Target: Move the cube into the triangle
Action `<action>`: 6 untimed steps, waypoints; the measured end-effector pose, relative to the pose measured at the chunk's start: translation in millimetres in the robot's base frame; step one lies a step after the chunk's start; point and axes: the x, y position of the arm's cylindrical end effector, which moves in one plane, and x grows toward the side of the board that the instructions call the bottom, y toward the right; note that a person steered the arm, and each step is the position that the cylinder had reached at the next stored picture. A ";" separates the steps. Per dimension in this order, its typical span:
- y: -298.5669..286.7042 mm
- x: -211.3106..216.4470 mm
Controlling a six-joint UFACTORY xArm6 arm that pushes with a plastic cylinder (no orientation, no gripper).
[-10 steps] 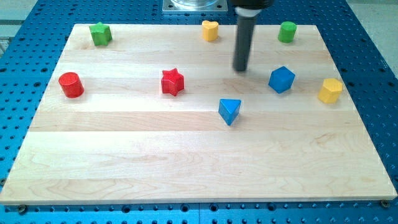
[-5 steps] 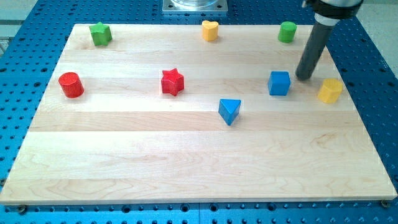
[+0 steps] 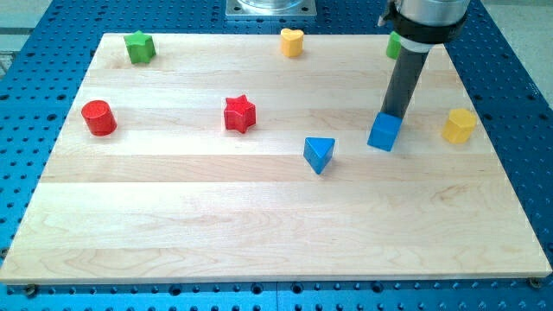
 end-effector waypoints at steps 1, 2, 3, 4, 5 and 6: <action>0.0 -16.1; 0.0 -8.1; 8.1 18.8; -4.4 55.0; 4.2 79.2; 3.7 92.5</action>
